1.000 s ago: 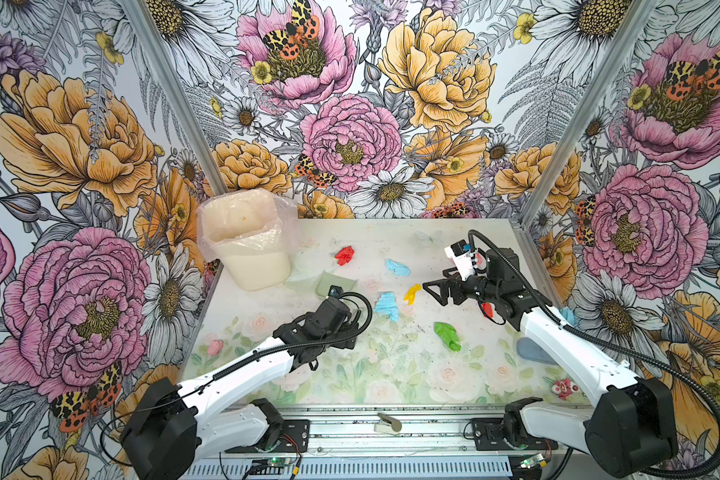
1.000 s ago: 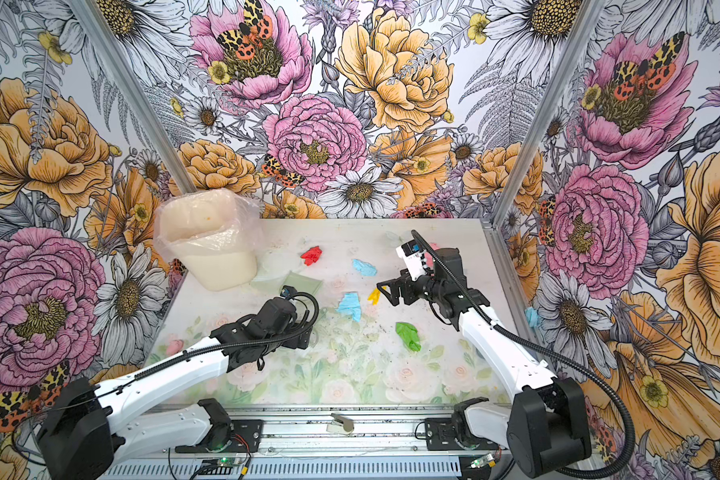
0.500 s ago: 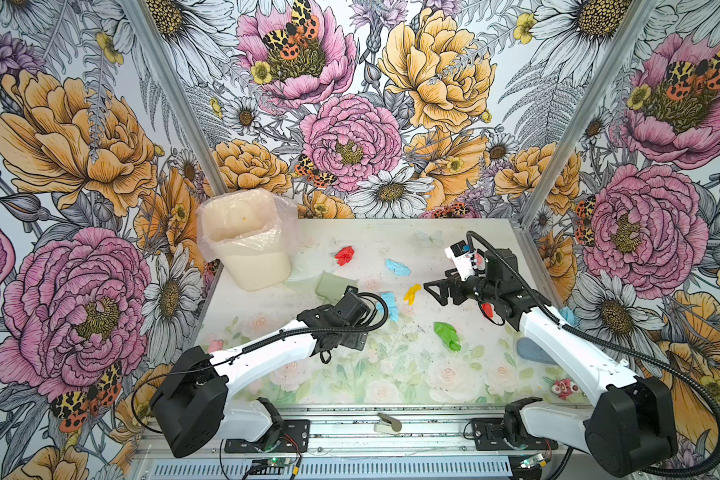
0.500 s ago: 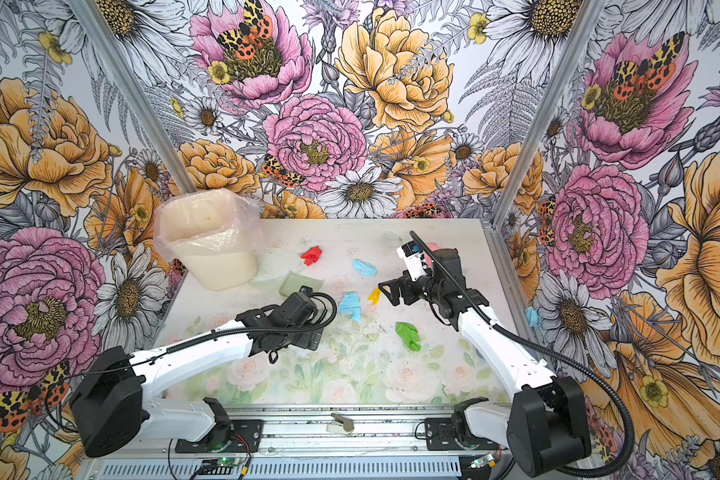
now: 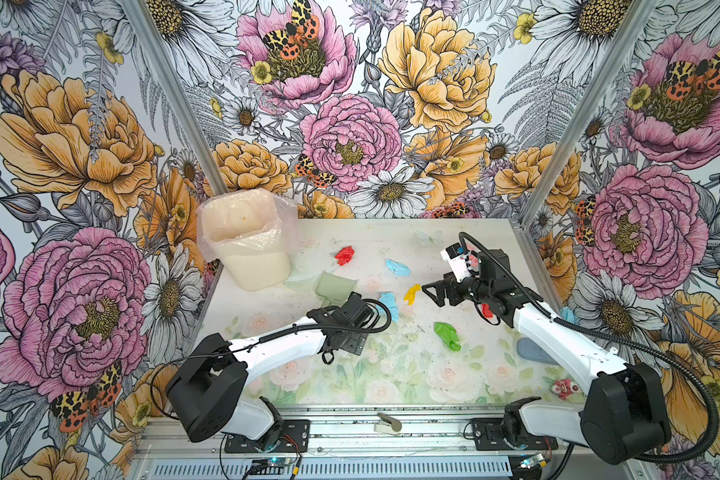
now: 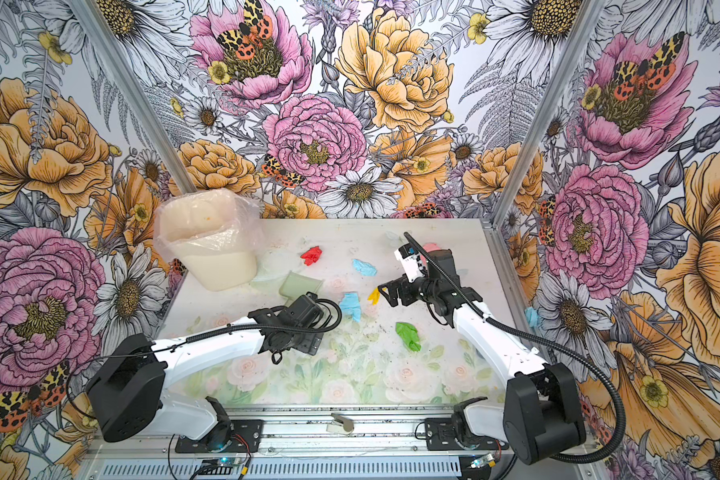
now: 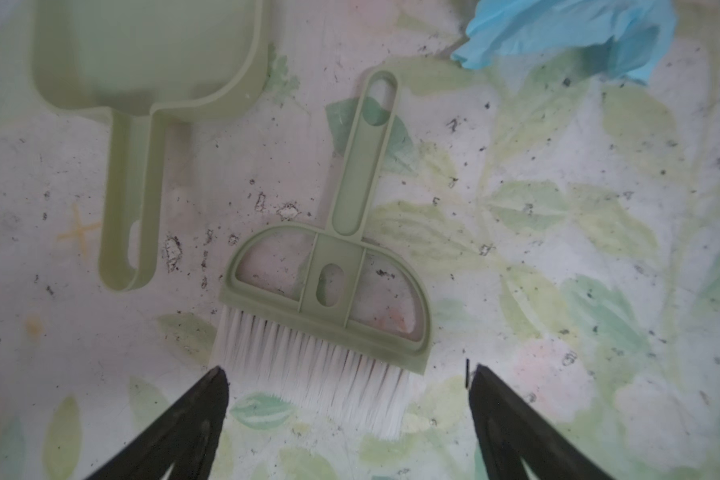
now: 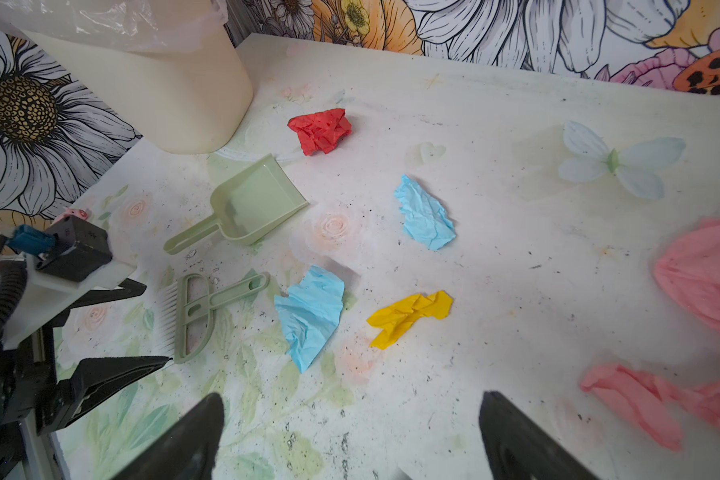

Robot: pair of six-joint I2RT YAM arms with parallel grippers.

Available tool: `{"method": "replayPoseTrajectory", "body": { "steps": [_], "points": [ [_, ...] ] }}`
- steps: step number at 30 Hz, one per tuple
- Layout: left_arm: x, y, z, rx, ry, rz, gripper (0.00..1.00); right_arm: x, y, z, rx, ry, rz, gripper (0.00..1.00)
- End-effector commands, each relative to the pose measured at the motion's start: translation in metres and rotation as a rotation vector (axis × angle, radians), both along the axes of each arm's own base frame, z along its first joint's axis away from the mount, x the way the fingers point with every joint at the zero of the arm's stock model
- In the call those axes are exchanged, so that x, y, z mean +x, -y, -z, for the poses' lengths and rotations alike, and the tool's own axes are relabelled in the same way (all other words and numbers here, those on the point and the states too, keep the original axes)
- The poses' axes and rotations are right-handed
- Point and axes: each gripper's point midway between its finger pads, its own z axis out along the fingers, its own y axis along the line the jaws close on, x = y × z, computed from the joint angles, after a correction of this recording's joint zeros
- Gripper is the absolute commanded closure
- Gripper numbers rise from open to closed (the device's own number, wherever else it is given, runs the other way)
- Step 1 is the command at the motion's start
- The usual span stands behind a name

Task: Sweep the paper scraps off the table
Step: 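Lower the left gripper and close it on the green brush's back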

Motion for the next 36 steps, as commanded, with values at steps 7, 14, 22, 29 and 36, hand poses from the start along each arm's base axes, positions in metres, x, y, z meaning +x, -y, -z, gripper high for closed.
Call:
{"method": "replayPoseTrajectory", "body": {
  "steps": [7, 14, 22, 29, 36],
  "points": [
    [0.012, 0.012, -0.009, -0.011, 0.021, 0.042, 0.14, 0.0, 0.0, 0.005, -0.022, 0.004, 0.007, 0.03],
    [0.017, 0.012, -0.008, -0.03, 0.009, 0.04, 0.25, 0.002, 0.001, 0.006, -0.028, 0.004, 0.013, 0.03],
    [0.02, 0.011, -0.003, -0.06, -0.009, 0.018, 0.36, 0.002, 0.001, 0.009, -0.033, -0.005, 0.02, 0.03],
    [0.025, 0.009, 0.005, -0.048, -0.032, 0.003, 0.37, 0.002, 0.001, 0.012, -0.04, -0.01, 0.017, 0.03],
    [0.023, 0.015, 0.007, -0.07, -0.056, 0.022, 0.38, 0.003, 0.001, 0.016, -0.045, -0.018, 0.018, 0.03]
  ]
}}
